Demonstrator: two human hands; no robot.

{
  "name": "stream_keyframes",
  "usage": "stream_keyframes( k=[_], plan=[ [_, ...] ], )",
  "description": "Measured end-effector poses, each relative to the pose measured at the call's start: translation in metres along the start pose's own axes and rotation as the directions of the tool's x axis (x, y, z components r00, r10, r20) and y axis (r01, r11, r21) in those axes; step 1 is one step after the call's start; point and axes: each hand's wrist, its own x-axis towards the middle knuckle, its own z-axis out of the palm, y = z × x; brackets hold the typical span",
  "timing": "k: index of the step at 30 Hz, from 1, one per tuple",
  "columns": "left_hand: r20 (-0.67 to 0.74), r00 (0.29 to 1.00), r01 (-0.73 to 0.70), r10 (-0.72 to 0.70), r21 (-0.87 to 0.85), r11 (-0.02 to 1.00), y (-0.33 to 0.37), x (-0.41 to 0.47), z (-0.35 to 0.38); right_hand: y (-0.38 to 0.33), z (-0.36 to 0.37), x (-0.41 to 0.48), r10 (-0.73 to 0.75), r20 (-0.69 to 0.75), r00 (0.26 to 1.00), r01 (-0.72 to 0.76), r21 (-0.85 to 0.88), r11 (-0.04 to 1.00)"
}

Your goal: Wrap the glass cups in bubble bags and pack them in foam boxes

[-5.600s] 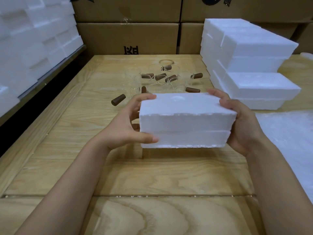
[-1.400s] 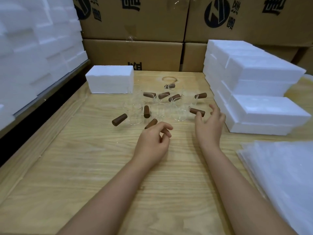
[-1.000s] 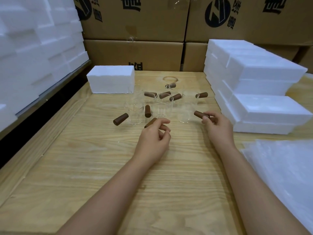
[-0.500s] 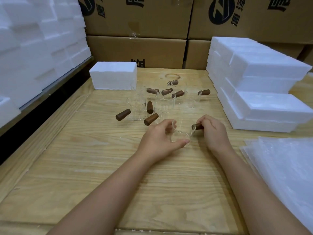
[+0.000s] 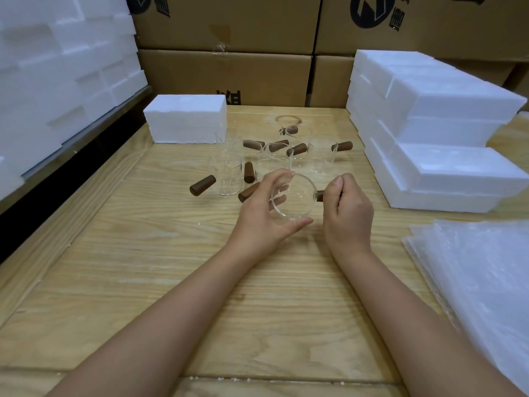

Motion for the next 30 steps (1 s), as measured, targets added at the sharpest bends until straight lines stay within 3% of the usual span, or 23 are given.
stream_keyframes(
  k=[4, 9, 19, 24, 30],
  plan=[
    [-0.043, 0.999, 0.005, 0.0, 0.108, 0.994, -0.001, 0.001, 0.0, 0.001, 0.002, 0.0, 0.058, 0.044, 0.997, -0.056, -0.036, 0.998],
    [-0.074, 0.997, -0.023, 0.035, 0.156, 0.988, -0.005, 0.002, 0.0, -0.01, 0.004, -0.001, 0.105, 0.045, 0.993, -0.109, 0.118, 0.987],
    [-0.083, 0.992, -0.071, 0.093, 0.238, 0.969, -0.008, 0.001, -0.001, -0.027, 0.007, 0.003, 0.371, 0.173, 0.913, -0.404, 0.242, 0.882],
    [-0.104, 0.991, -0.054, 0.088, 0.294, 0.954, -0.007, 0.001, 0.0, -0.035, 0.005, 0.006, 0.426, 0.318, 0.847, -0.478, 0.104, 0.872],
    [-0.151, 0.987, -0.005, 0.049, 0.282, 0.959, -0.007, 0.002, -0.003, -0.03, 0.003, 0.008, 0.358, 0.485, 0.798, -0.383, -0.05, 0.922]
  ],
)
